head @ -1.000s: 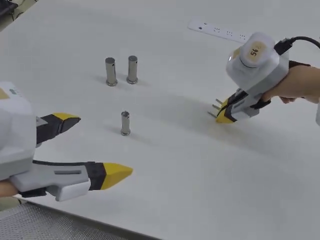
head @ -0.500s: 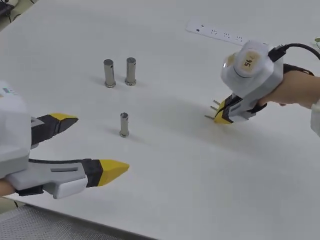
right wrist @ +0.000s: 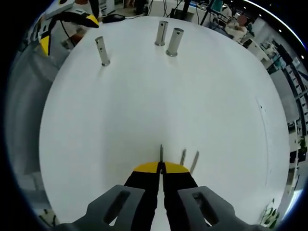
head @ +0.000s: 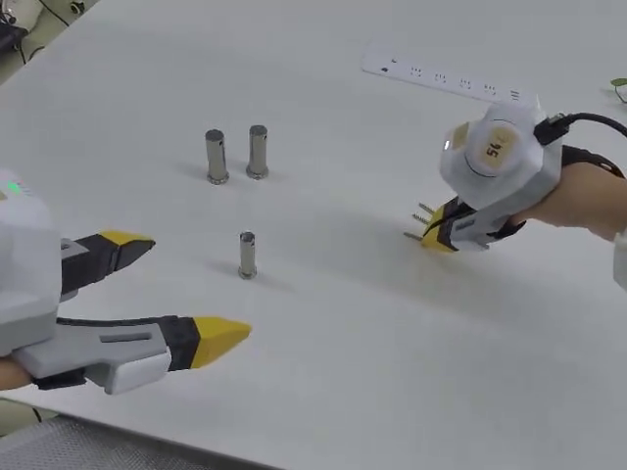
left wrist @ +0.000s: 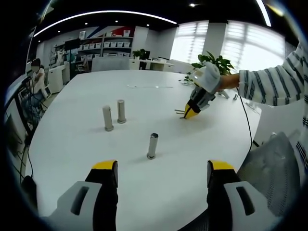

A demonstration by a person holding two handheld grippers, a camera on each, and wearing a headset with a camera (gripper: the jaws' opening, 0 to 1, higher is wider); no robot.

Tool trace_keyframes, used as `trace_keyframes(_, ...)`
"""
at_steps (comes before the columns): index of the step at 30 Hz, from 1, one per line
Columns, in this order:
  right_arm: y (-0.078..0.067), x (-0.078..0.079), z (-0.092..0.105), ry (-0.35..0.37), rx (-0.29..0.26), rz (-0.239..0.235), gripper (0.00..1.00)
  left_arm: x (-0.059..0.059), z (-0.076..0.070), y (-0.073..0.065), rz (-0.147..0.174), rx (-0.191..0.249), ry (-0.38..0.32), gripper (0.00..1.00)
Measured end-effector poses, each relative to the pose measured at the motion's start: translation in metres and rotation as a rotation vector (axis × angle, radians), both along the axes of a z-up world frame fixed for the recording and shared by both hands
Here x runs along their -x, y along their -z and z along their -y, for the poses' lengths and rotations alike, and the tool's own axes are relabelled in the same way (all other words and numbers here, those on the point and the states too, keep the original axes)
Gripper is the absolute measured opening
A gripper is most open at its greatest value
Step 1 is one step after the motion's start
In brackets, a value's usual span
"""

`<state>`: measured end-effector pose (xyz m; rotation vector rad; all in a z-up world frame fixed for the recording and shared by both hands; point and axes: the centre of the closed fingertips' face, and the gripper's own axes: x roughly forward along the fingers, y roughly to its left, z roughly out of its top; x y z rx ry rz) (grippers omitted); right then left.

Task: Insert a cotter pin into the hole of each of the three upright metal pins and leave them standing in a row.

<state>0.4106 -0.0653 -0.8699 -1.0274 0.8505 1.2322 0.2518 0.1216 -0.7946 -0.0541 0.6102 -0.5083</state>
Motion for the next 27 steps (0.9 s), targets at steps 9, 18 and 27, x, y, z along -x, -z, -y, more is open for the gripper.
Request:
trace_keyframes(9, -0.008, 0.002, 0.0, -0.005, -0.024, 0.051, 0.02, -0.002, -0.002, -0.002, -0.003, 0.002, 0.001, 0.74)
trace_keyframes(18, -0.013, 0.008, 0.0, 0.001, -0.047, 0.071, 0.02, -0.004, 0.0, -0.004, -0.01, 0.01, 0.012, 0.62)
trace_keyframes(27, -0.028, 0.014, -0.002, 0.01, -0.091, 0.117, 0.02, -0.005, 0.003, -0.006, -0.005, 0.009, 0.04, 0.56)
